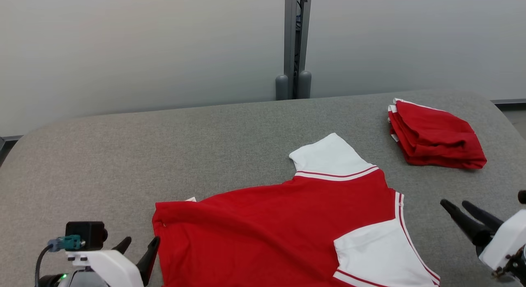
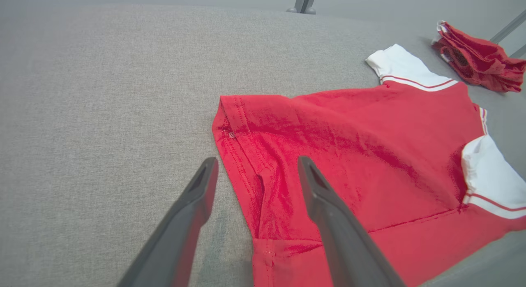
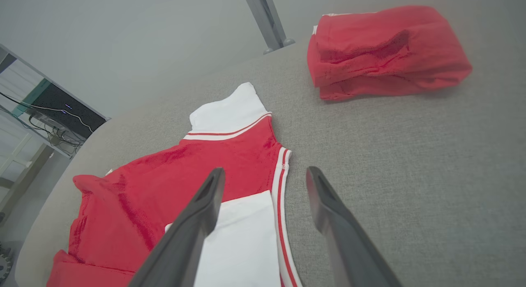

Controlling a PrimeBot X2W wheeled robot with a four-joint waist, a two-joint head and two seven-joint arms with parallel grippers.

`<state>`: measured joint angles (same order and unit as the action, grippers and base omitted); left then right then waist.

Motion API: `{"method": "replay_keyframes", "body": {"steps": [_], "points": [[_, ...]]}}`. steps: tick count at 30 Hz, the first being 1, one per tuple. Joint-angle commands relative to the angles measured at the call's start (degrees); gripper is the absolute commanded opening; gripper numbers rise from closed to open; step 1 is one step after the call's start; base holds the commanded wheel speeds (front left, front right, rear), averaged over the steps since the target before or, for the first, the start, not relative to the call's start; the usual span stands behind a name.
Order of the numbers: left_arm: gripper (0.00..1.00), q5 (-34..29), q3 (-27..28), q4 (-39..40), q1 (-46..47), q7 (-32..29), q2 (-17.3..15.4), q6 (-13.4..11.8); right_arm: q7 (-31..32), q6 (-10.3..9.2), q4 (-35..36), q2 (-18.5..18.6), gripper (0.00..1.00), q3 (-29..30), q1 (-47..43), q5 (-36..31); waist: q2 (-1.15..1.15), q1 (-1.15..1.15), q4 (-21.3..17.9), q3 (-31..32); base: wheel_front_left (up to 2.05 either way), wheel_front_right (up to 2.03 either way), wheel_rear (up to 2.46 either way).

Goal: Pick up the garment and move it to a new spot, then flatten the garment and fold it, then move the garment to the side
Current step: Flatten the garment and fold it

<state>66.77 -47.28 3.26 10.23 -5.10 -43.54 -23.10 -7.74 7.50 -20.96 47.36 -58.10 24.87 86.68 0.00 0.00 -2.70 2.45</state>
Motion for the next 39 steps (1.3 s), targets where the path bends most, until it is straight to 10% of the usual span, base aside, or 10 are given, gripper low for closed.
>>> {"method": "replay_keyframes", "body": {"steps": [1,25,39], "points": [[1.0,-1.3,-0.1,-0.9,1.7,1.0,1.2,-0.2,-0.4,0.0,-1.1,-0.8,1.0,0.4,2.1,-1.5,0.0,0.0,0.2,-0.7,0.0,0.0,0.0],[1.0,-12.9,-5.9,-27.8,30.6,1.2,20.7,6.1,11.5,0.01,-17.2,-10.0,1.0,2.1,31.5,-11.1,0.0,0.0,8.1,-19.3,0.0,0.0,0.0],[1.0,-12.5,-7.0,-29.8,34.1,-0.8,23.0,8.7,21.5,0.01,-25.5,-11.7,1.0,-2.6,39.2,-10.5,0.0,0.0,11.8,-24.0,0.0,0.0,0.0]]}}
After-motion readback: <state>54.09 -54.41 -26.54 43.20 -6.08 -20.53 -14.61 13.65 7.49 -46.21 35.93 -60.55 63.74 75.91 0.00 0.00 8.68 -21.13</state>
